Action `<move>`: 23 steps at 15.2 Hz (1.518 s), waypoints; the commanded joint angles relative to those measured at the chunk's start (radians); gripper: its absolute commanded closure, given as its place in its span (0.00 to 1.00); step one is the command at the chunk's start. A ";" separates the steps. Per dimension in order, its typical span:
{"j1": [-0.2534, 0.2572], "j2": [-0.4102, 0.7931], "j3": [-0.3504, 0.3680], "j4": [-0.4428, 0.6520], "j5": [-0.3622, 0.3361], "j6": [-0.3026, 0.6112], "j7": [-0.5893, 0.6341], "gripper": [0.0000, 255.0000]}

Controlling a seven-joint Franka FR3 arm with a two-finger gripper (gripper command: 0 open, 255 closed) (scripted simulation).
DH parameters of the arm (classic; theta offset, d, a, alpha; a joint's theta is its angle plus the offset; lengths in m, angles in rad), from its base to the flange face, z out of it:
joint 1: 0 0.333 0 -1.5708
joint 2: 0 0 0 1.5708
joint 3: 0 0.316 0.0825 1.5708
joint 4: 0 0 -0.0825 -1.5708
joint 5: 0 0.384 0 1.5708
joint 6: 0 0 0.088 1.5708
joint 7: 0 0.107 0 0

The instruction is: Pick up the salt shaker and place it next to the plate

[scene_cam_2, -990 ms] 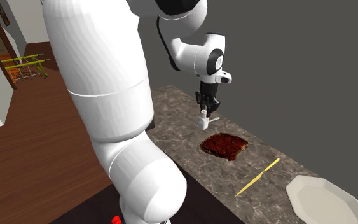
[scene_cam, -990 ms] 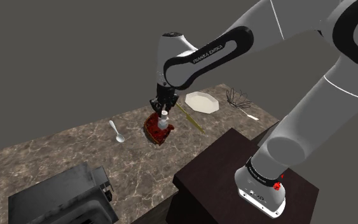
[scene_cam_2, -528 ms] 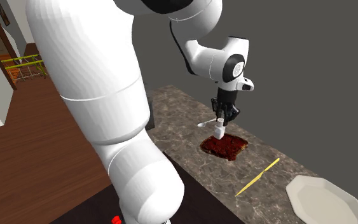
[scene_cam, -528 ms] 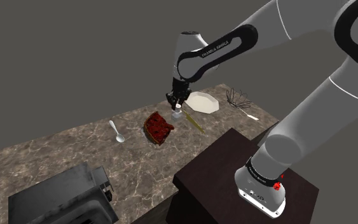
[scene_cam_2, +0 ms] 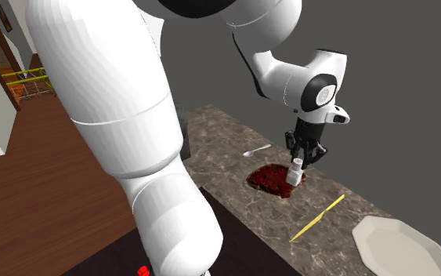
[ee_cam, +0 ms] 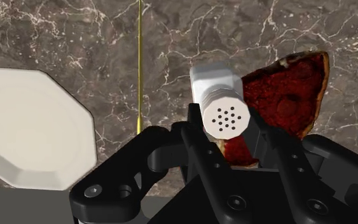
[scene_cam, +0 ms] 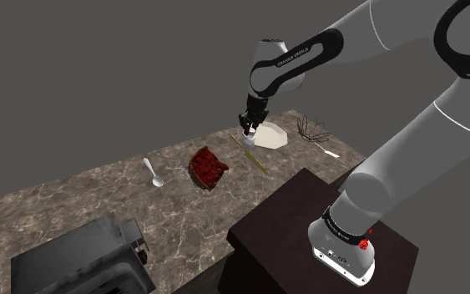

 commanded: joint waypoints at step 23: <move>-0.297 0.326 -0.298 0.414 0.006 -0.094 -0.593 1.00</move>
